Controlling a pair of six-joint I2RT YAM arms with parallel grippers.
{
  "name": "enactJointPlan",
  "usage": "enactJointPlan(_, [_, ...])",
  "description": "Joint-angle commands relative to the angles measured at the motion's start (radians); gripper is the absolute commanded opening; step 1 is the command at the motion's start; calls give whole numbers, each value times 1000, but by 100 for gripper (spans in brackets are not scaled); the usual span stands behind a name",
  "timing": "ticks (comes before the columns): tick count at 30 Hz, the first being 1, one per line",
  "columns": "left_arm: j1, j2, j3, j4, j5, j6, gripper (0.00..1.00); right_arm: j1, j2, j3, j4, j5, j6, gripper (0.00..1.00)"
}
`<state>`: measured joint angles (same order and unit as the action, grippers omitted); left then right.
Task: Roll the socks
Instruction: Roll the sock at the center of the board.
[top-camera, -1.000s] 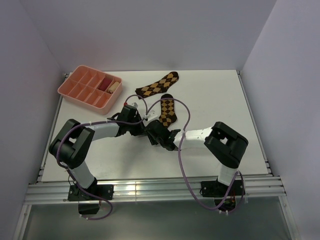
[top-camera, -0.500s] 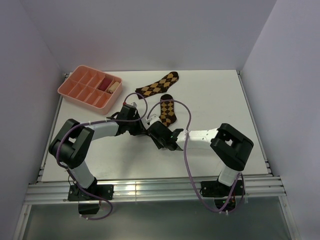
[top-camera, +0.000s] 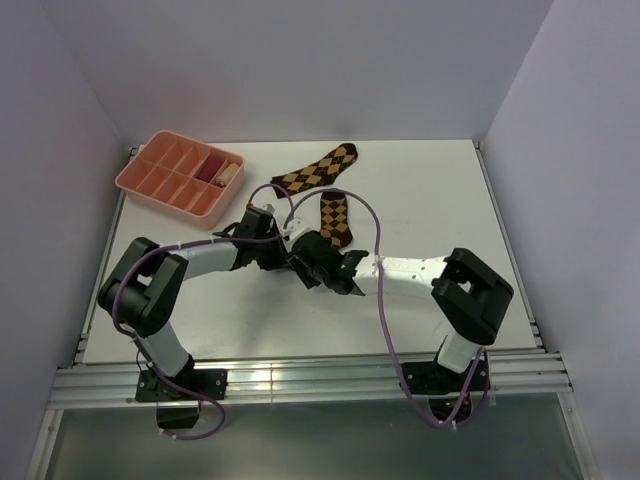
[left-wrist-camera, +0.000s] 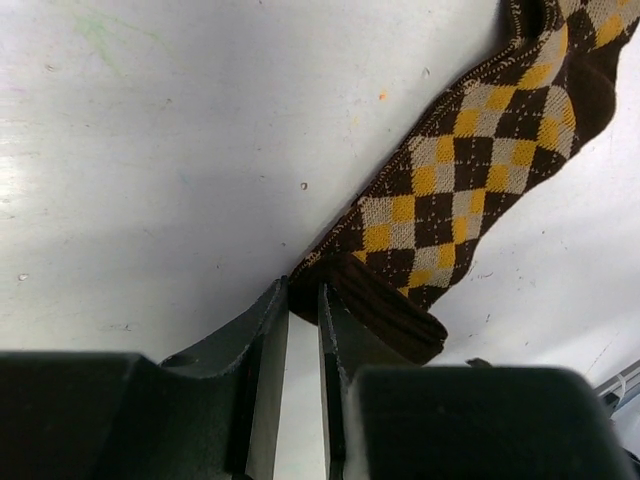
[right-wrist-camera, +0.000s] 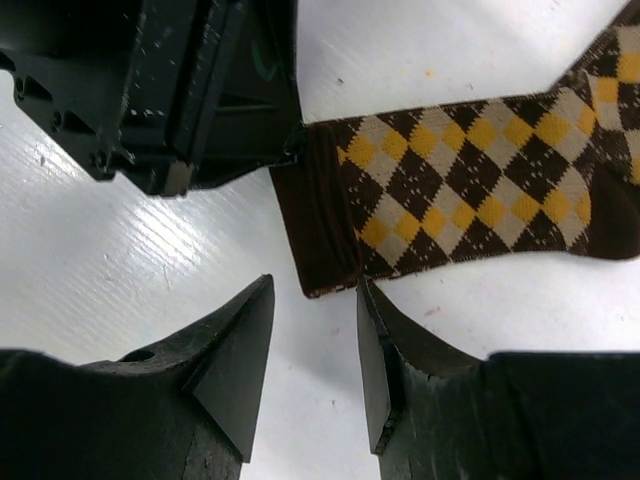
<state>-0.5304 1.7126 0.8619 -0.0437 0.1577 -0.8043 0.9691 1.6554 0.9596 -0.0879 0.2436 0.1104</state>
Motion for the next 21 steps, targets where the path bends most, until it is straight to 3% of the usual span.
enactJointPlan(1, [6,16,22,-62,-46,43,23,6,37,54,34,-20,-40,46])
enactJointPlan(16, [6,19,39,-81,-40,59,22,6,184,53,76,-49,-58,42])
enactJointPlan(21, [6,7,39,-90,-43,62,22,6,202,30,39,45,-20,42])
